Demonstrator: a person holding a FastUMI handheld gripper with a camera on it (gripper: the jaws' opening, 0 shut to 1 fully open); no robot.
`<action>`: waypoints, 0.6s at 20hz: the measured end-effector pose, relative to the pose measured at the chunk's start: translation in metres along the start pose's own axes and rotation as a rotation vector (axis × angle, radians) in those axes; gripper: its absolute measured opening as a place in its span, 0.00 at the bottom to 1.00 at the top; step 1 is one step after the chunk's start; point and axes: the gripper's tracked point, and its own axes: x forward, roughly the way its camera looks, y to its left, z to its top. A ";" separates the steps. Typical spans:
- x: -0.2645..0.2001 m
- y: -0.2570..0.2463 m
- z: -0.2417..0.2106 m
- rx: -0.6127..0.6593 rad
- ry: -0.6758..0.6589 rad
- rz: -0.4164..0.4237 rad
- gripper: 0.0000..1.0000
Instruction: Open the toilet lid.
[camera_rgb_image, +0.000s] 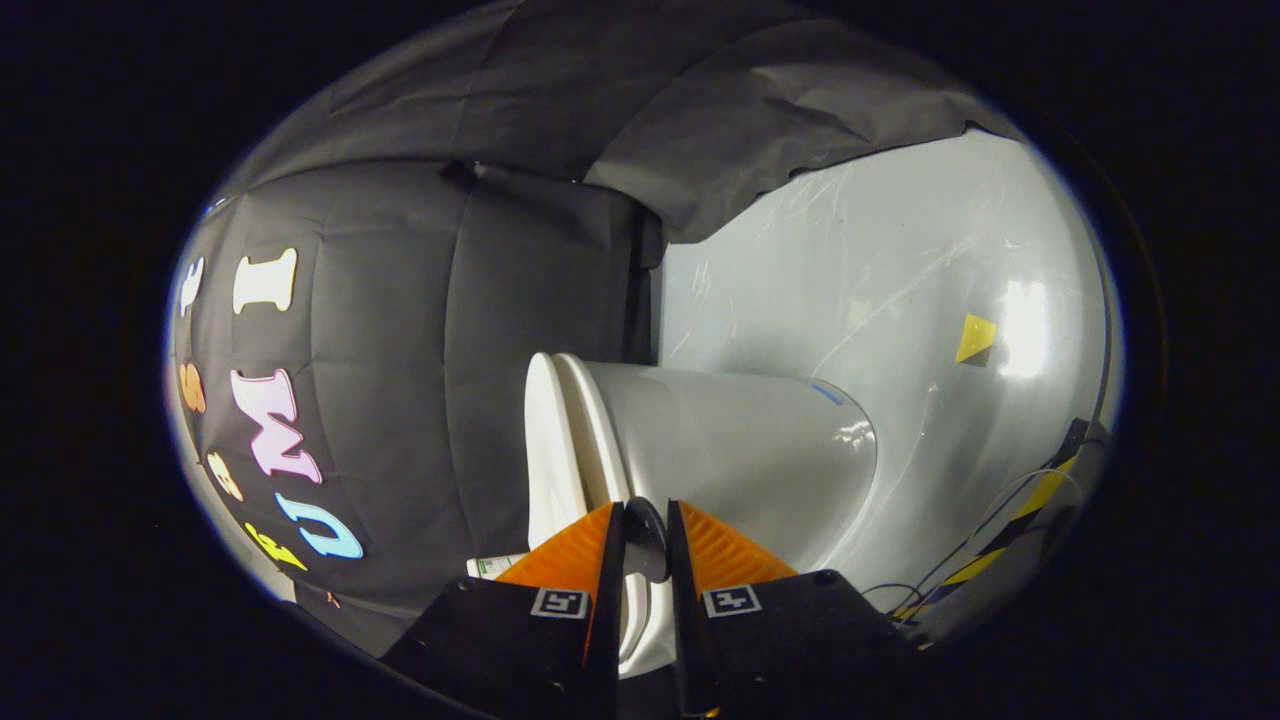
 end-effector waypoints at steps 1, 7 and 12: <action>-0.001 0.004 0.003 -0.002 0.006 0.025 0.26; 0.001 0.009 0.000 -0.012 0.003 0.035 0.07; -0.007 0.026 -0.002 -0.122 0.002 0.011 0.06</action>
